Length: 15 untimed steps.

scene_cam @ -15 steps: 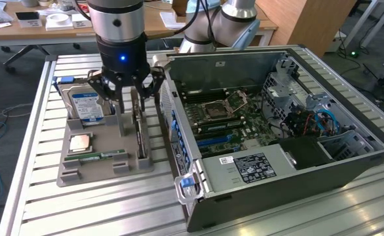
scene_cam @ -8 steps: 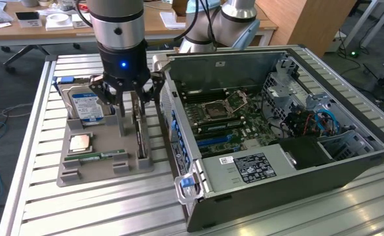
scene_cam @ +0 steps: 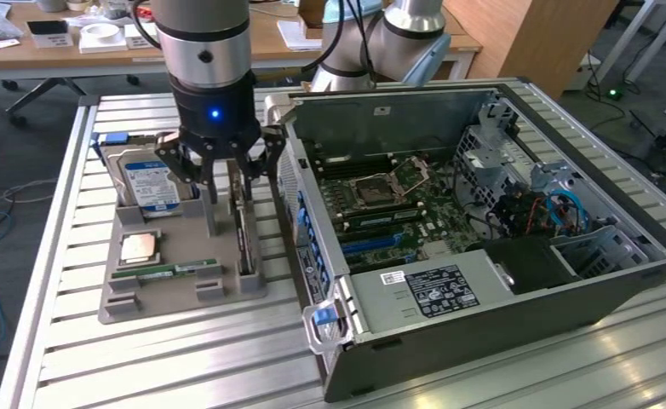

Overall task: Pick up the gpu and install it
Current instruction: 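Pick up the gpu and move the gpu toward the slot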

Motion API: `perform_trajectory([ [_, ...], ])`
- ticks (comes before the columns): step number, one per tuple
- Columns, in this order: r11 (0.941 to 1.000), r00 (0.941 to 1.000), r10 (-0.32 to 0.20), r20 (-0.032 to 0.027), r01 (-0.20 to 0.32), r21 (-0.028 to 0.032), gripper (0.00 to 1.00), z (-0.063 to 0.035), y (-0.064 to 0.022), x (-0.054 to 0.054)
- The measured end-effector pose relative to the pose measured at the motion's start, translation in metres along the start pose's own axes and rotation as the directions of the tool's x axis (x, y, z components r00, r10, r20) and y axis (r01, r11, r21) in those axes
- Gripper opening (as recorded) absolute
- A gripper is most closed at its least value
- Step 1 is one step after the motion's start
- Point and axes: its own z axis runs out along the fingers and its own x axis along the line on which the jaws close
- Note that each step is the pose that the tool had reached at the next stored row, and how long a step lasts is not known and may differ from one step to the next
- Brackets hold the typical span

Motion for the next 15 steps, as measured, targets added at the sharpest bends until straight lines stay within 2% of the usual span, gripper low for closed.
perform_trajectory([
  [7,1.0,1.0,0.0,0.0001,0.0,-0.0001,0.49,0.0012,0.0001,-0.002],
  [15,1.0,1.0,-0.001,0.0003,0.001,-0.0001,0.49,0.0108,-0.0004,-0.002],
])
